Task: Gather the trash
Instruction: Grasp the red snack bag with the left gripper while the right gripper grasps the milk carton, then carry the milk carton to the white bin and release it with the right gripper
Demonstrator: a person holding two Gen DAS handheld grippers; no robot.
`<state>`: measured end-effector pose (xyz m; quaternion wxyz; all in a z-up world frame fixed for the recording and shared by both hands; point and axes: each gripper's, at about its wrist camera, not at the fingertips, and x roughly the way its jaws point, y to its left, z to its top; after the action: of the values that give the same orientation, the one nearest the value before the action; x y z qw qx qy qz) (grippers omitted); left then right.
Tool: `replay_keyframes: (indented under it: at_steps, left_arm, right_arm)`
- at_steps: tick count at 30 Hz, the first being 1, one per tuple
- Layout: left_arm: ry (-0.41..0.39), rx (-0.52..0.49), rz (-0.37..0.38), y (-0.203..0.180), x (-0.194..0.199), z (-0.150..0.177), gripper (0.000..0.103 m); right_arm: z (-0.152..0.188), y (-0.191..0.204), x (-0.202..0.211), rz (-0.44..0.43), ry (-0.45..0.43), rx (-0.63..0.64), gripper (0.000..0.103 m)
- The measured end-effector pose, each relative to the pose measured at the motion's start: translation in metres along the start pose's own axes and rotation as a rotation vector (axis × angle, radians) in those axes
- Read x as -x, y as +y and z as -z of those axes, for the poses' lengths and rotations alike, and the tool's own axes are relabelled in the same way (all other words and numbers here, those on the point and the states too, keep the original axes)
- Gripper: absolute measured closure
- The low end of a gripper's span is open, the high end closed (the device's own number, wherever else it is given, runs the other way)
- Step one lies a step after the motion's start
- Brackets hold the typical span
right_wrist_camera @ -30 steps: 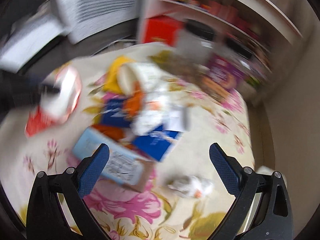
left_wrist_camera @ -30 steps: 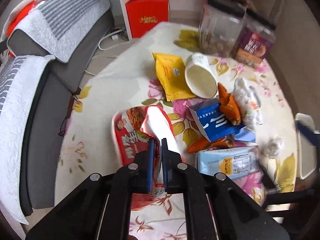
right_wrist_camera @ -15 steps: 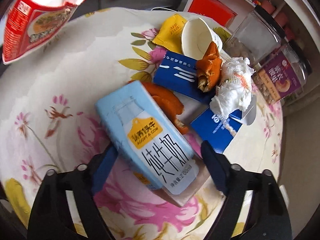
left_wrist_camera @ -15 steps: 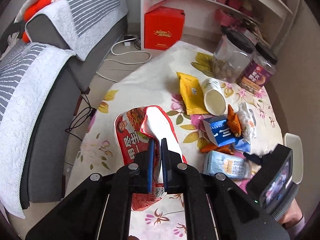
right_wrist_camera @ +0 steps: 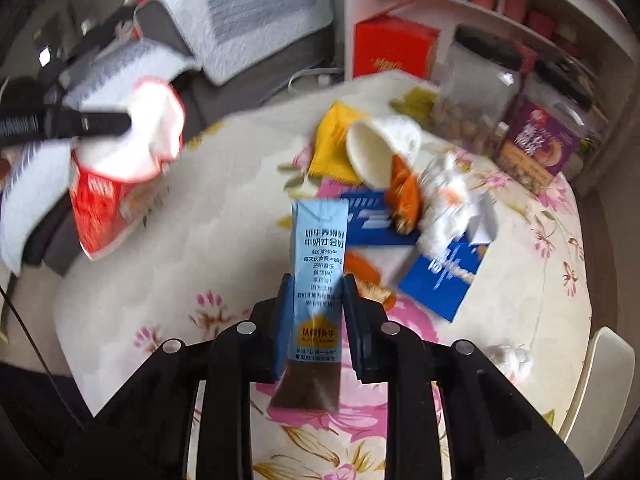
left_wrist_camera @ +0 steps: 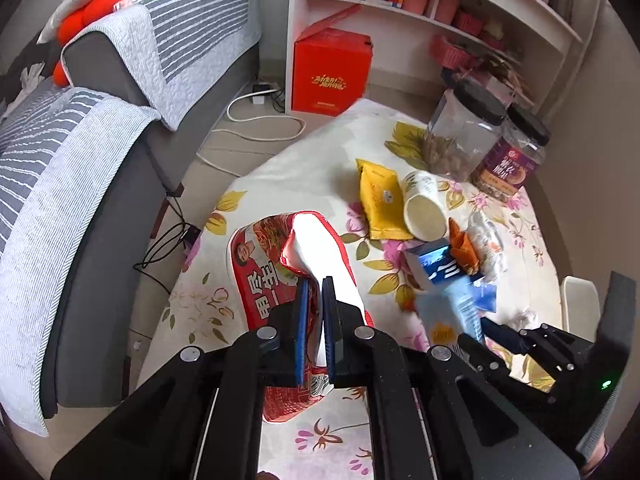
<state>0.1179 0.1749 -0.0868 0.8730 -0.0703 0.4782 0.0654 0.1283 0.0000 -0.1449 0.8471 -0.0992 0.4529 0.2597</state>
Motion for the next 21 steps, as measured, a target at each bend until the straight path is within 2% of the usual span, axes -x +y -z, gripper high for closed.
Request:
replay_keyframes:
  at_steps: [6,21]
  left_arm:
    - [-0.006,-0.014,0.002,-0.008,0.000,0.000,0.096]
    - [-0.084,-0.006,0.051,-0.026,0.014,-0.006,0.096]
  right_arm:
    - [0.002,-0.010,0.002,0.026,0.001,-0.035,0.080]
    - [-0.008,-0.035,0.050,0.070,-0.168,-0.129,0.080]
